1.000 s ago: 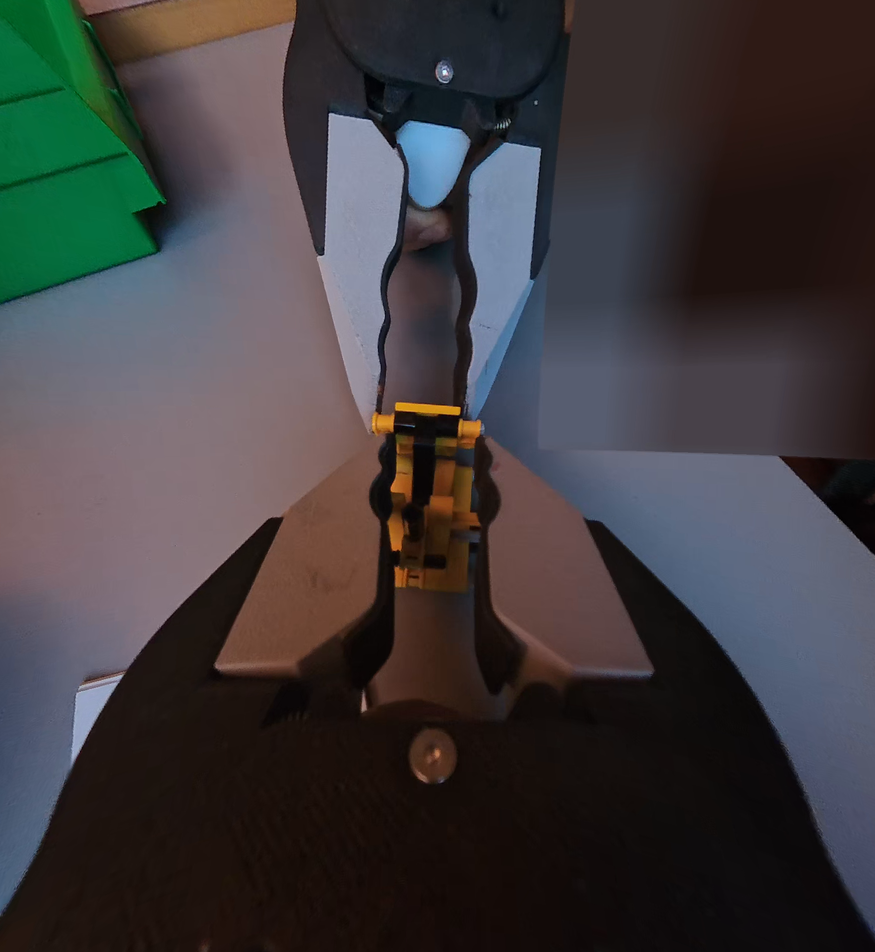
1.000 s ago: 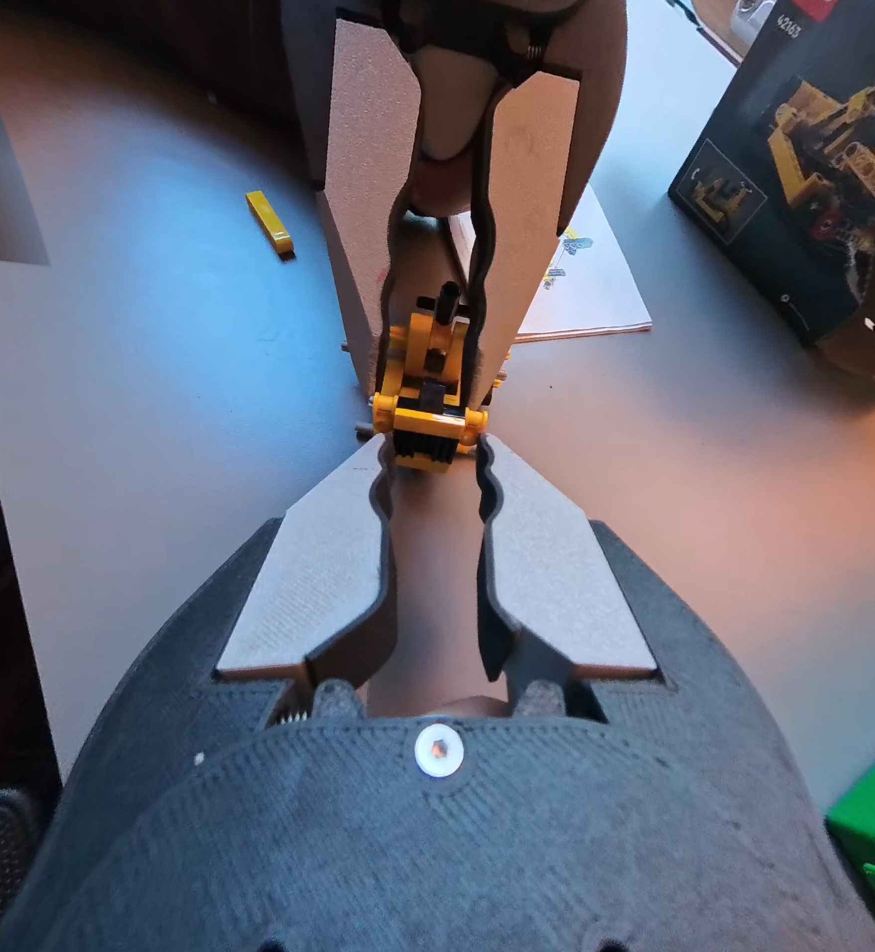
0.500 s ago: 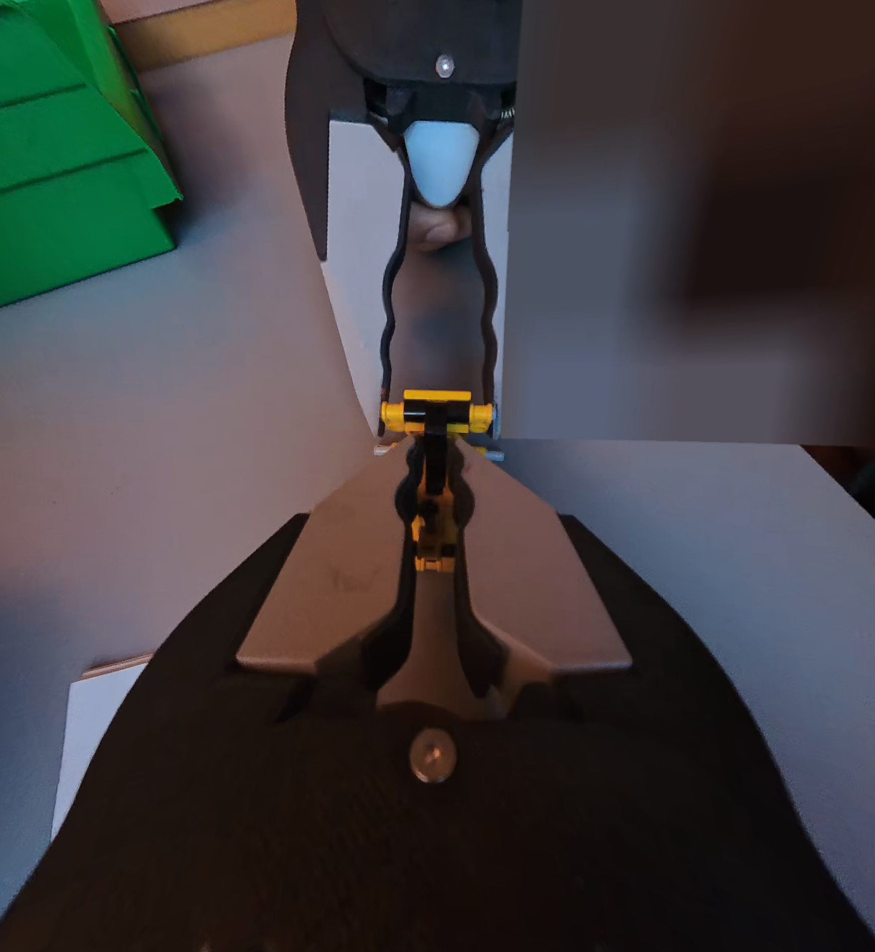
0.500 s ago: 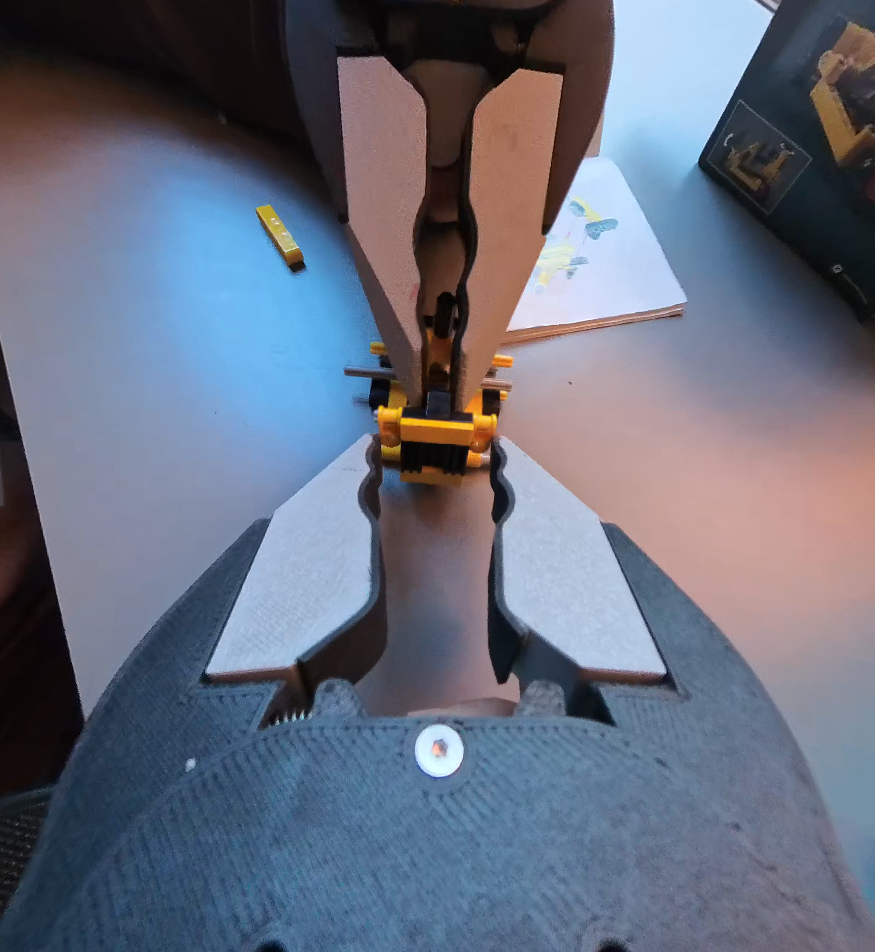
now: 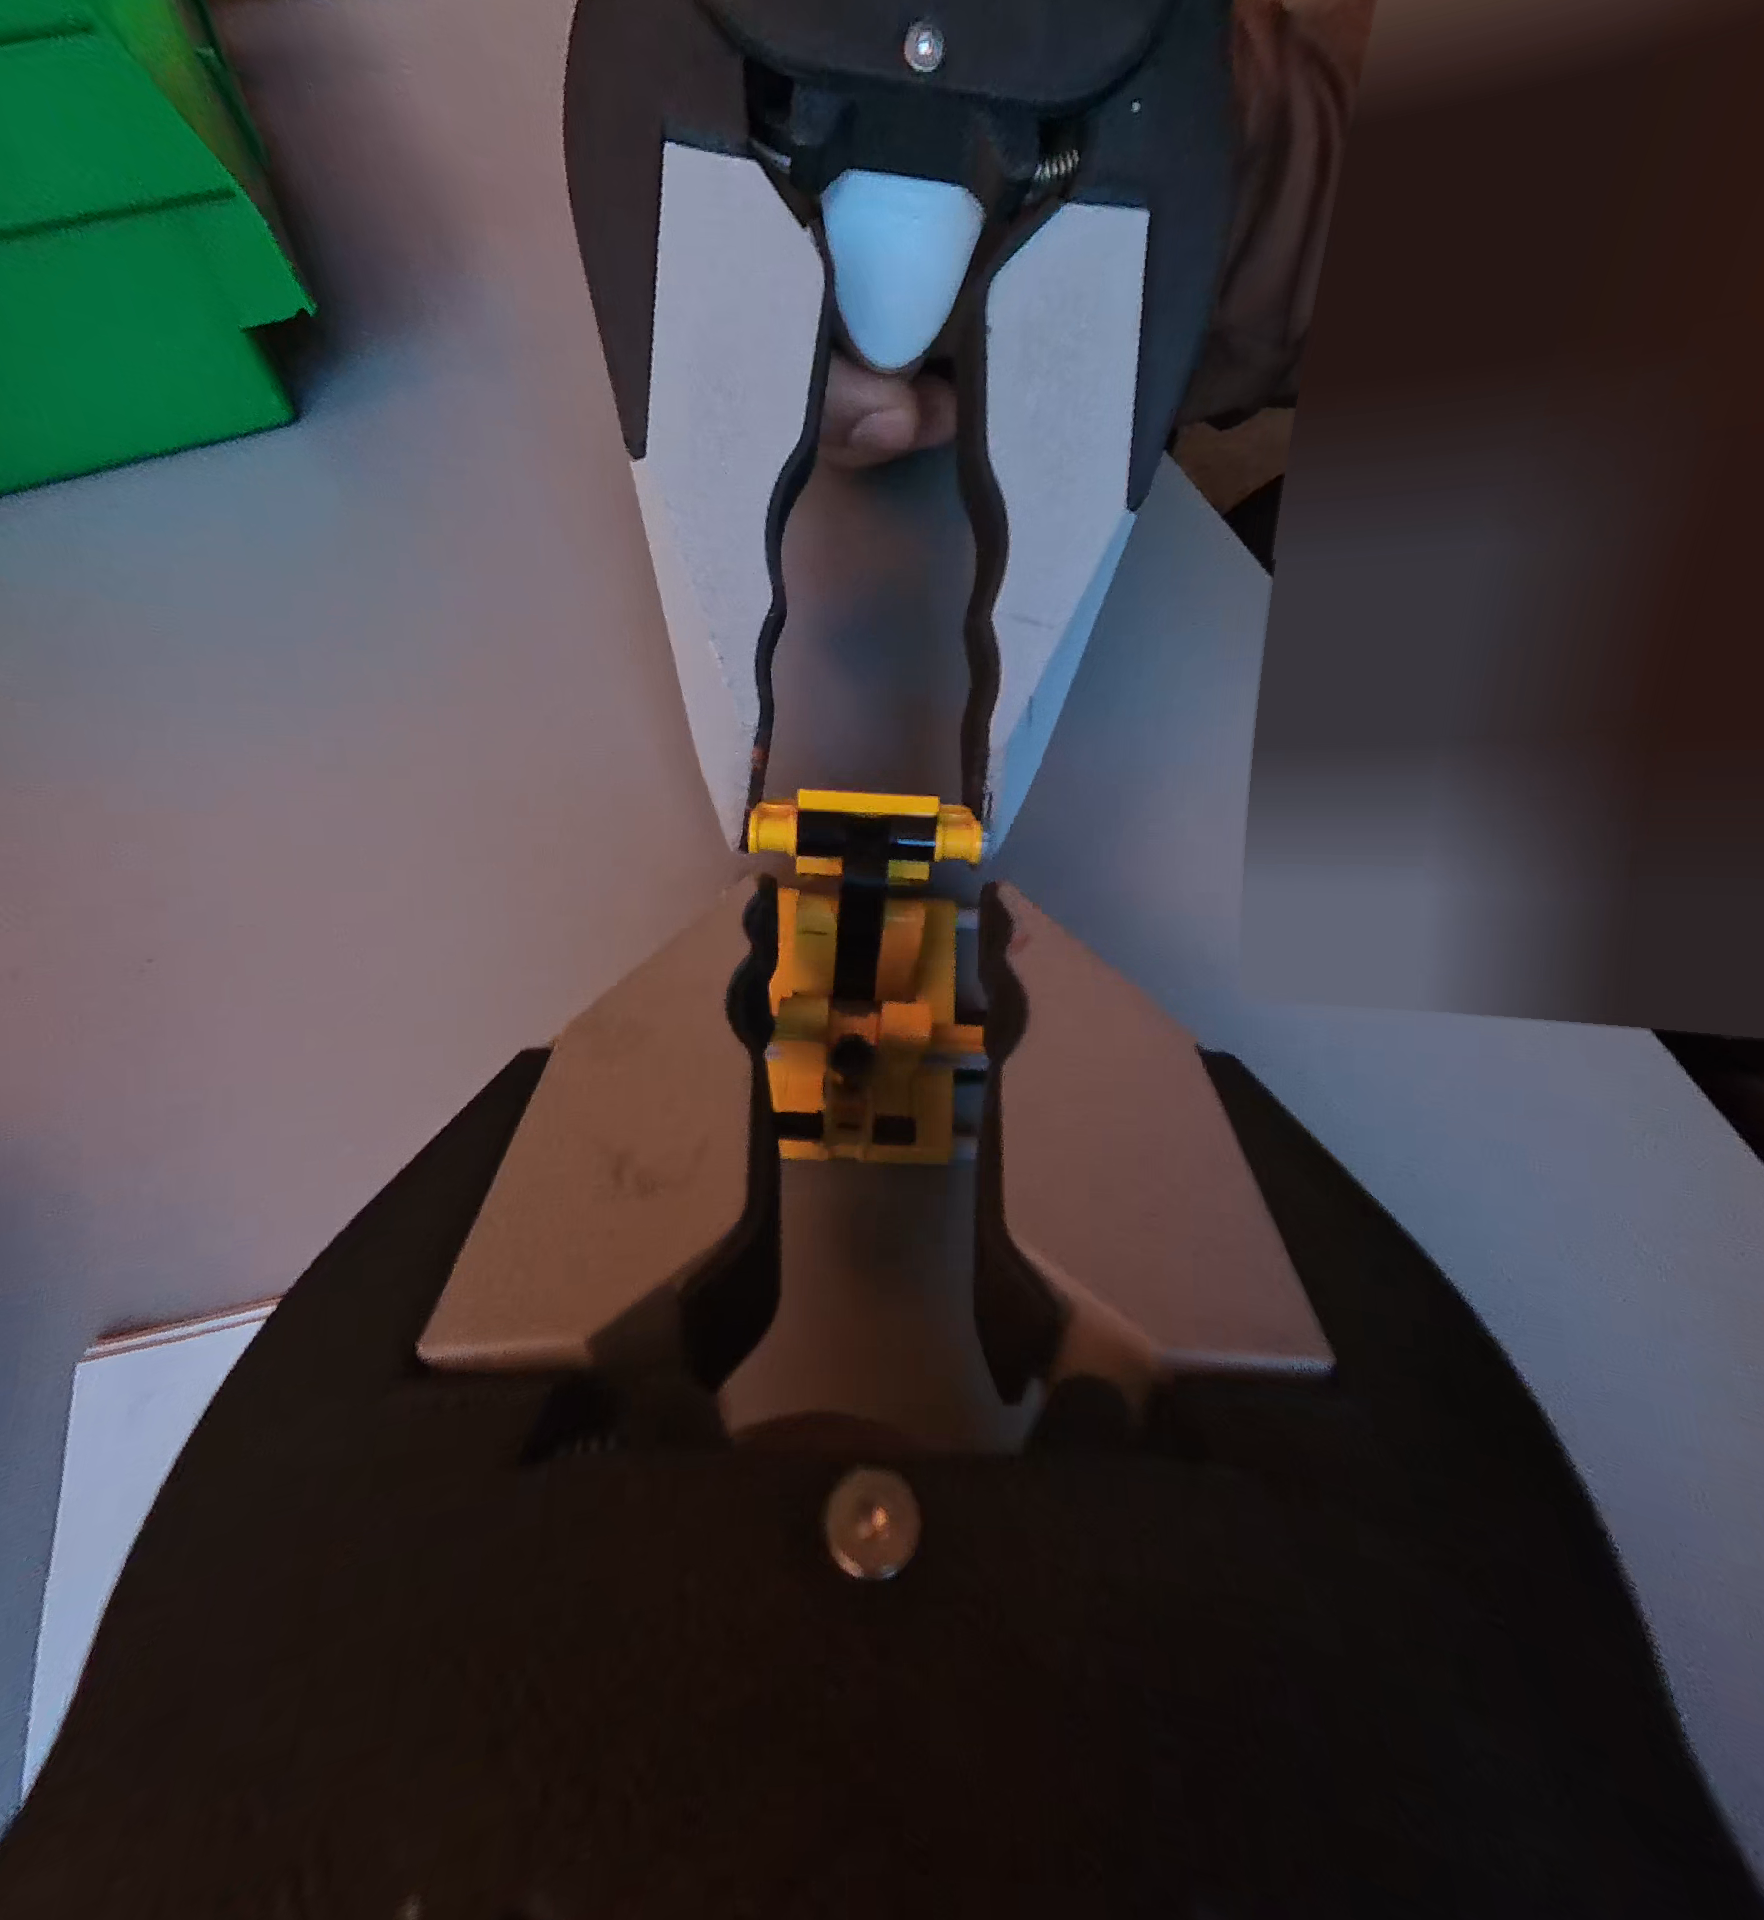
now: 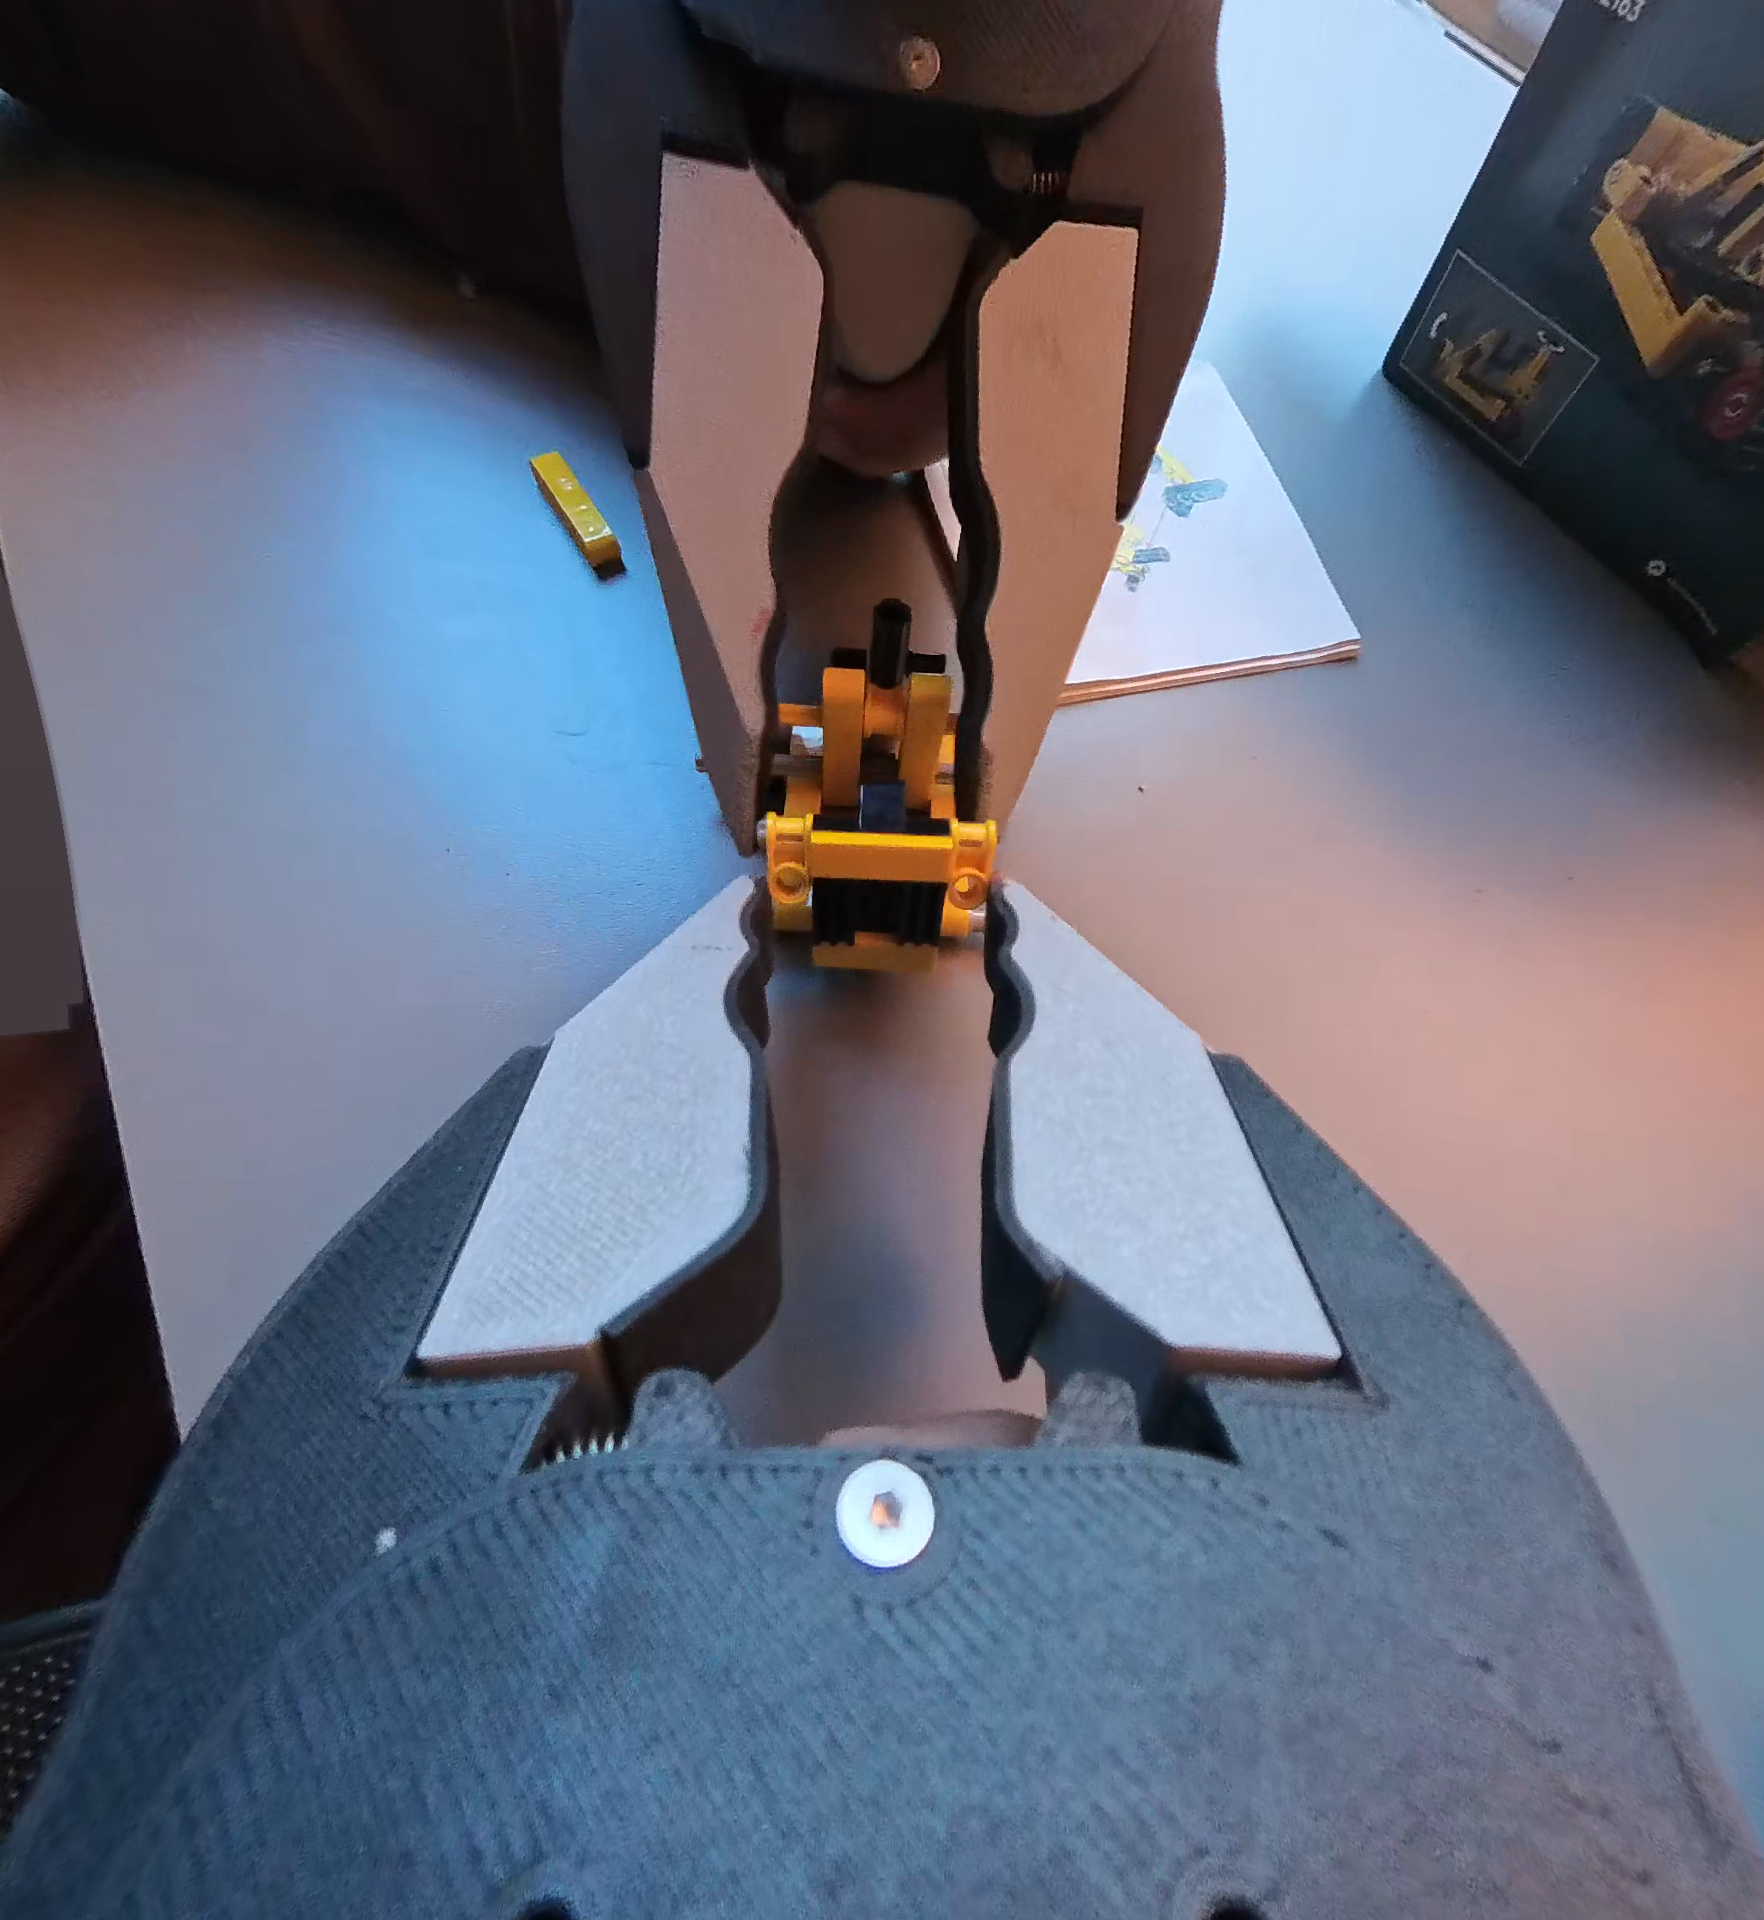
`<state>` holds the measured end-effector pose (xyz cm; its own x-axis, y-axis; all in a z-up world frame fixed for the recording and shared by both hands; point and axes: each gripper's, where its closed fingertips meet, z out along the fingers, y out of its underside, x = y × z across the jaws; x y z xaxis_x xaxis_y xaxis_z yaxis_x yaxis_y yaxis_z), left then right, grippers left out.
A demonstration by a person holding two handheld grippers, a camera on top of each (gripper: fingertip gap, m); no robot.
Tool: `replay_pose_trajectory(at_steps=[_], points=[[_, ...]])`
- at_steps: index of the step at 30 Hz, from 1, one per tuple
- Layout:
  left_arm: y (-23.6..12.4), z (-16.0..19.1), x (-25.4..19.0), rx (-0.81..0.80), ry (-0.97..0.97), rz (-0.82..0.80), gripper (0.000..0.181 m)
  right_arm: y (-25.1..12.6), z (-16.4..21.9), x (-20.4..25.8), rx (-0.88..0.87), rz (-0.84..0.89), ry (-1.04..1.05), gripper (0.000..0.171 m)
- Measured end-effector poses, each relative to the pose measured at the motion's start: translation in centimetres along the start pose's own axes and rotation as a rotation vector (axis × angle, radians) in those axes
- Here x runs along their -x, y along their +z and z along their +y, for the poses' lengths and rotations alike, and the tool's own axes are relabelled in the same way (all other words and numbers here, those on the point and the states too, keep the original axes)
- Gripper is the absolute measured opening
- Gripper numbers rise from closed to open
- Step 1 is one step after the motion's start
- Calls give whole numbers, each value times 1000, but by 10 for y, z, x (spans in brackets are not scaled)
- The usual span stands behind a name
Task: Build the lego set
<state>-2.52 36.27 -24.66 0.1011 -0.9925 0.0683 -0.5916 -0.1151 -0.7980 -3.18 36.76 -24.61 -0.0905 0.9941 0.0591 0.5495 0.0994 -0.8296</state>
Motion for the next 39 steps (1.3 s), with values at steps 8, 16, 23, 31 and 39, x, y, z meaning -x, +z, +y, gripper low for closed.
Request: replay_pose_trajectory(at_steps=[8, 16, 23, 31, 39], points=[[-3, -9, -1, -38, -74, 27, 39, -3, -4, 1, -33, -32, 42, 38], [-2, -8, 2, -38, -71, 9, 36, -1, -5, 1, -33, -17, 60, 41], [-2, -8, 1, -45, -63, 9, 30, -1, -5, -1, -30, -11, 71, 41], [-1, -9, 2, -46, -96, 11, 30, -2, -4, -1, -27, -11, 73, 41], [0, -8, 4, -26, -154, -9, 29, -2, -3, -3, -13, 21, 48, 40]])
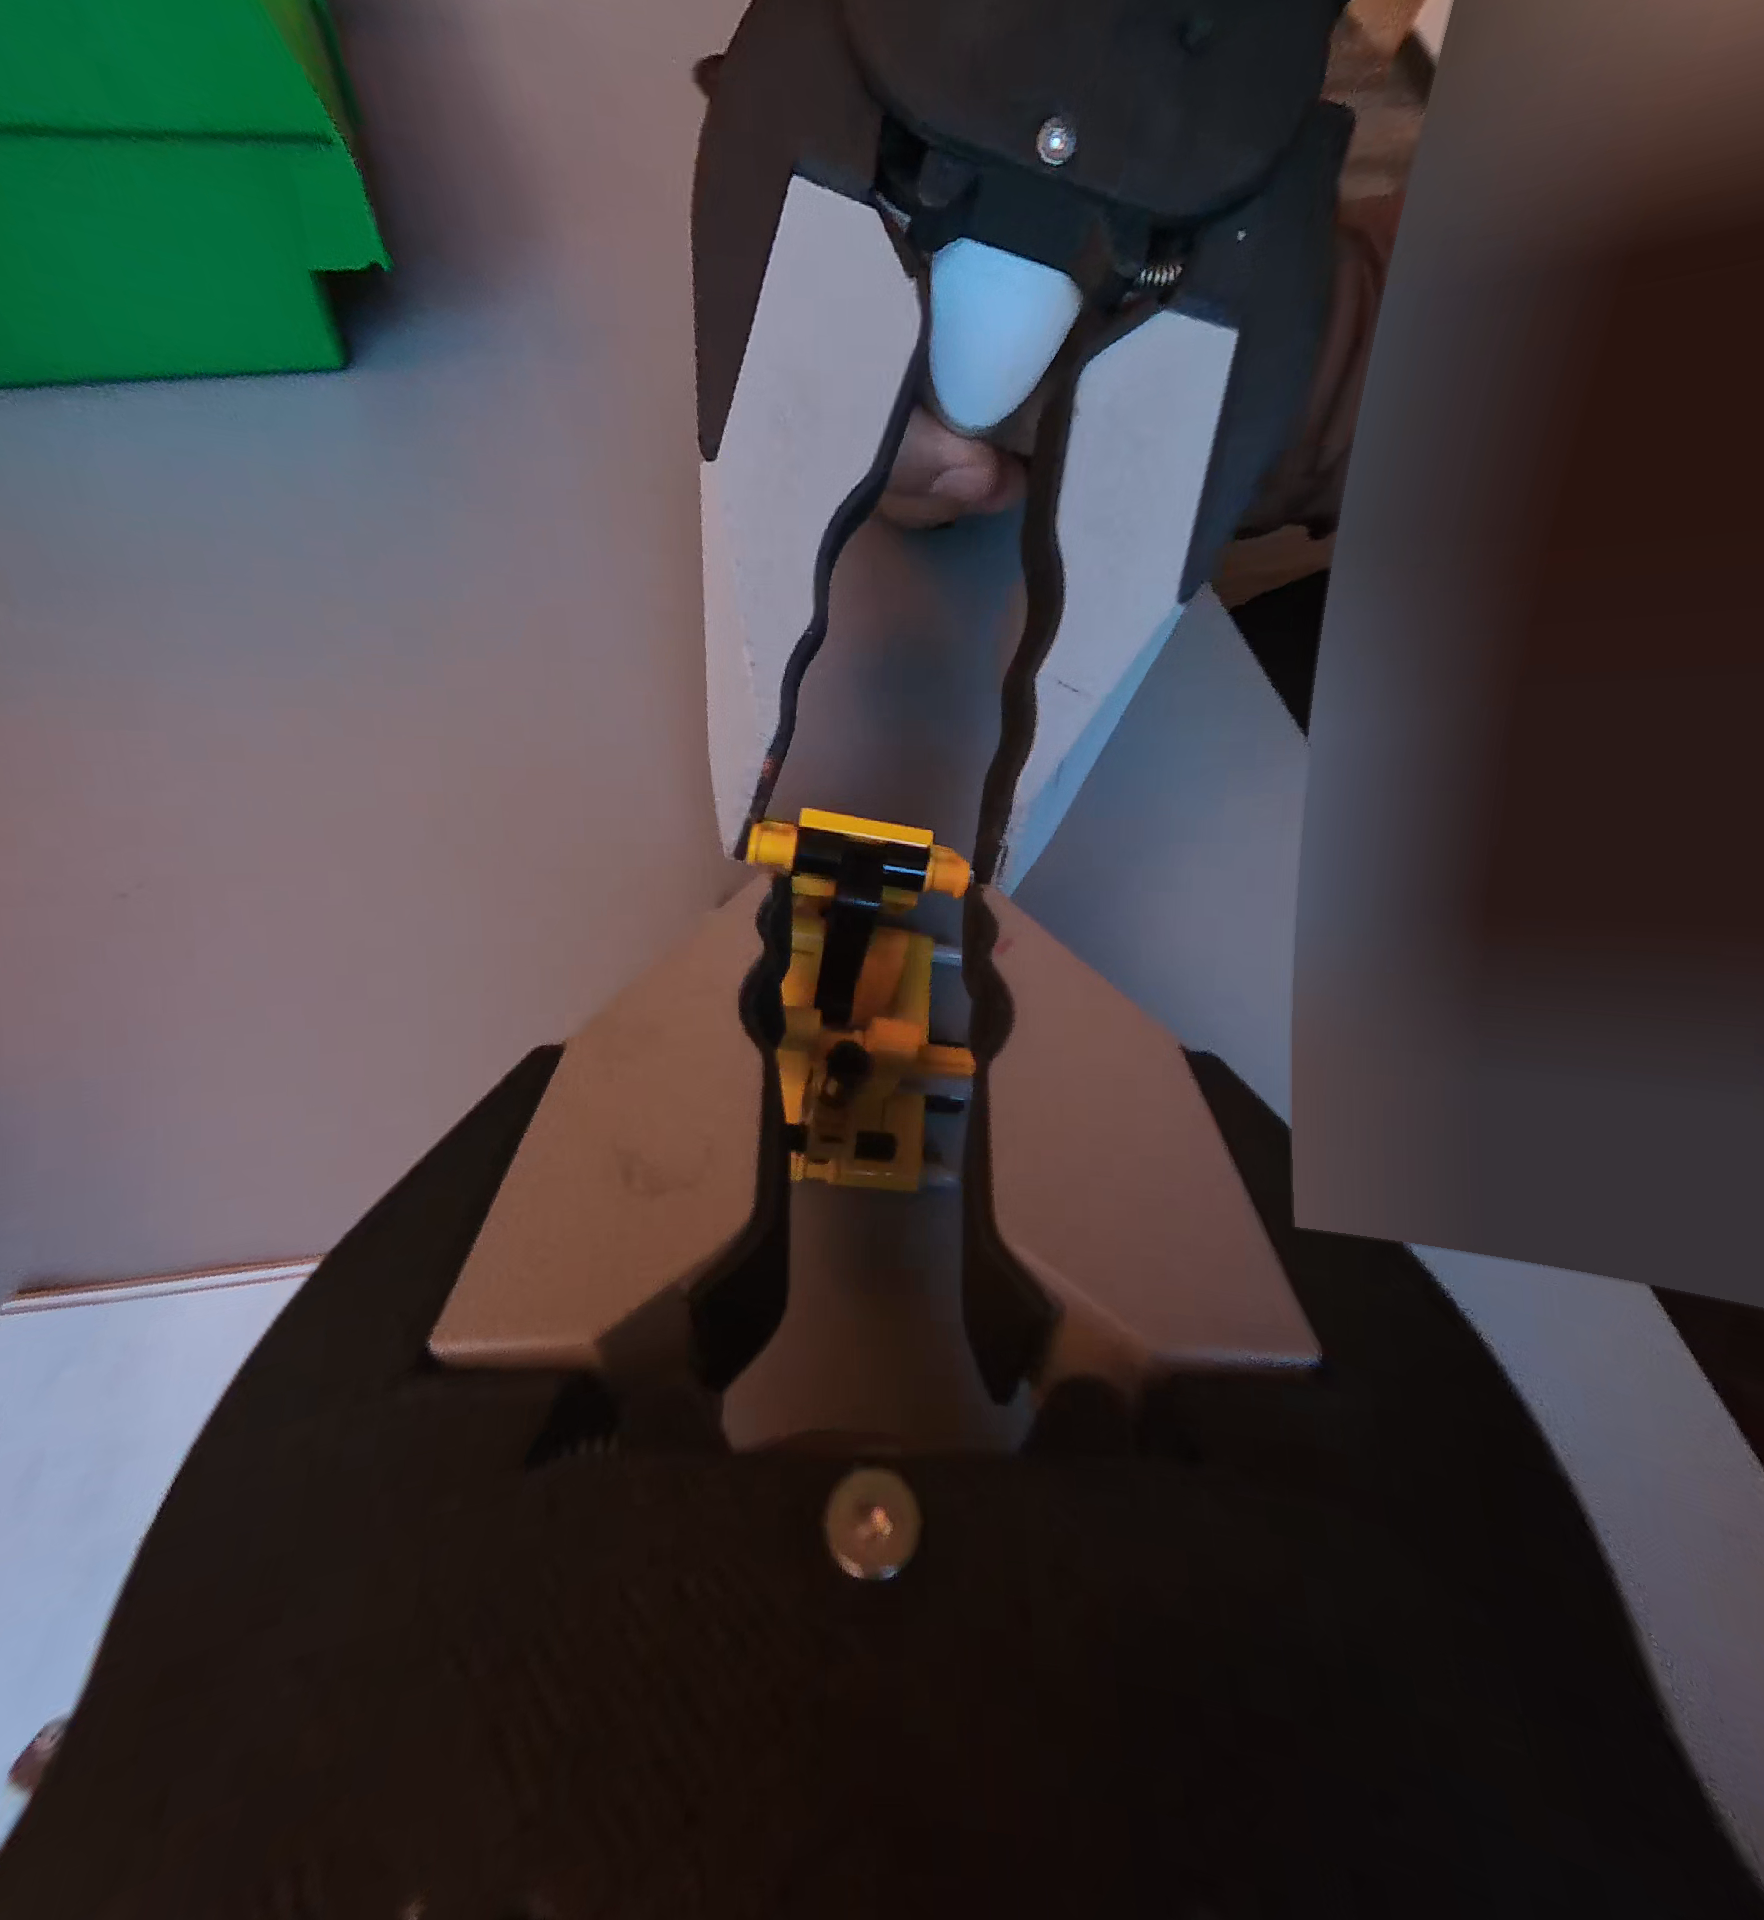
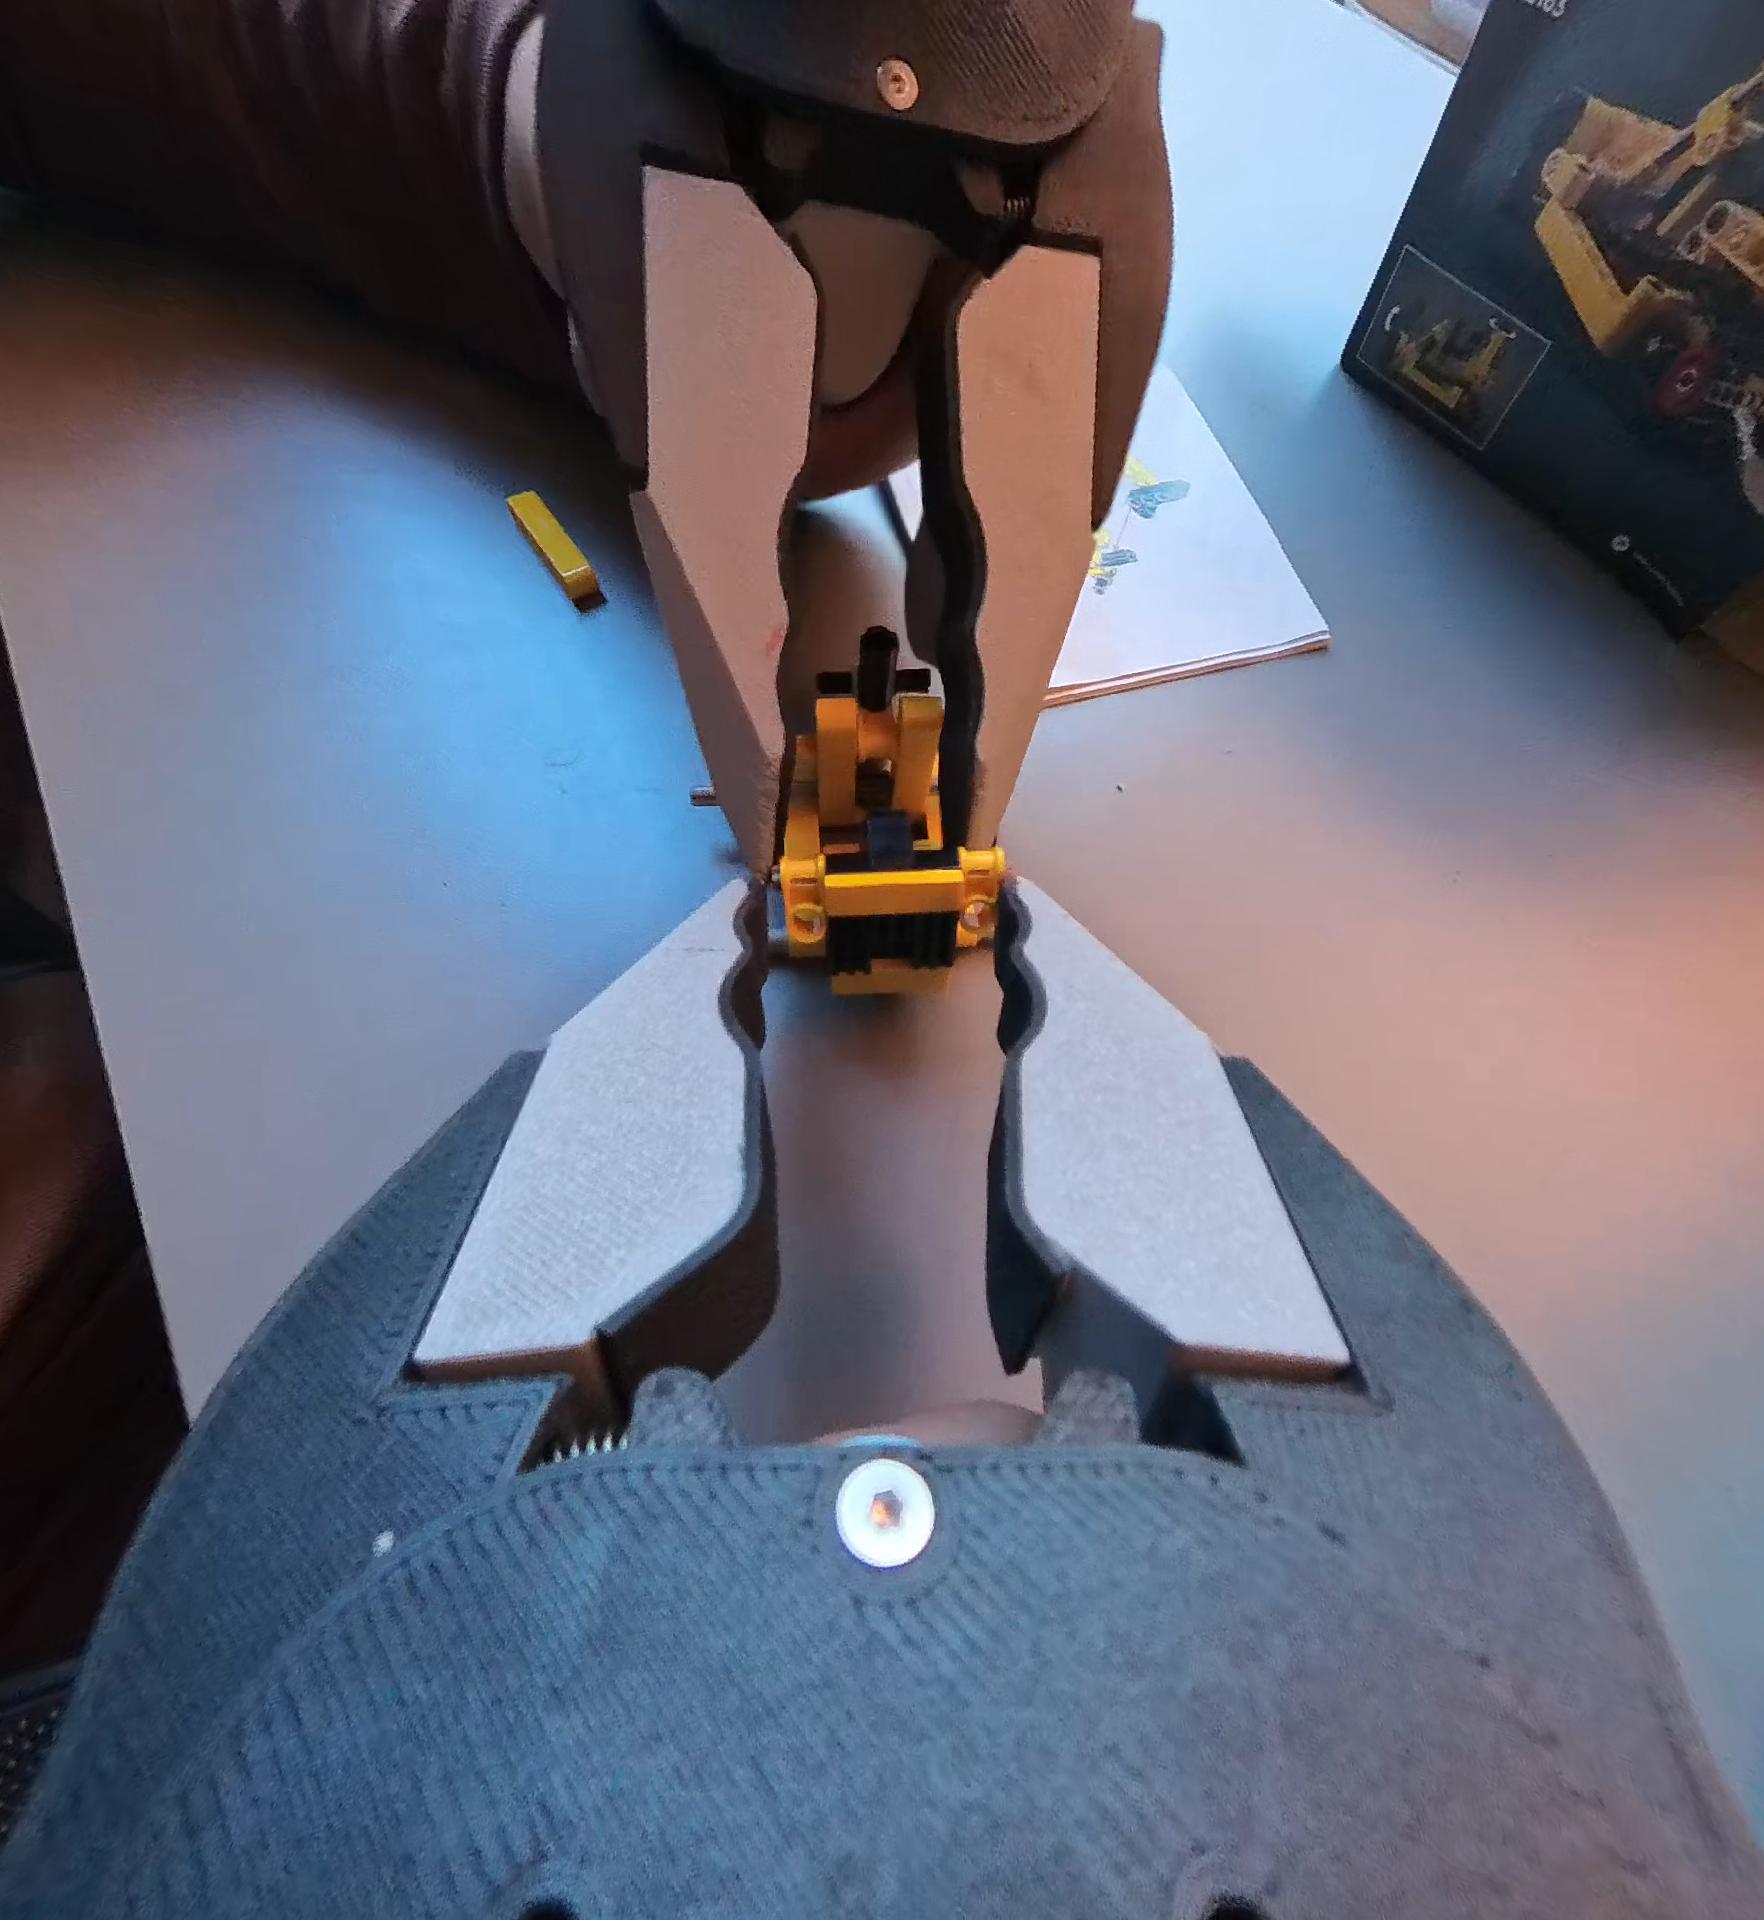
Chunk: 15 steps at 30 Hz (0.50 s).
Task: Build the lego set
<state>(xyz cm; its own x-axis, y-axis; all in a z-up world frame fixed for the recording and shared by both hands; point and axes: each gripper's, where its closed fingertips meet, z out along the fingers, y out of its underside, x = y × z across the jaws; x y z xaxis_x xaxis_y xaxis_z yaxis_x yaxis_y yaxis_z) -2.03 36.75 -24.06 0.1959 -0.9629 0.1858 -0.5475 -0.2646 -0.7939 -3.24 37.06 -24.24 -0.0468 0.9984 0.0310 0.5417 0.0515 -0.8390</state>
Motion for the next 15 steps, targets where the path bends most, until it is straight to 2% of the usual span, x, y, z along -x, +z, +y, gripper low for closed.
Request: replay_pose_trajectory(at_steps=[3, 12, 15], points=[[0, 0, 2, 9, 11, -49, 29, 0, 1, -3, 4, 20, 3, 40], [-3, 0, 5, -33, -19, -29, 28, 1, -1, -7, -11, 27, 38, 42], [-2, 1, 5, -23, -26, -19, 34, 1, 1, -6, 3, -3, 72, 49]])
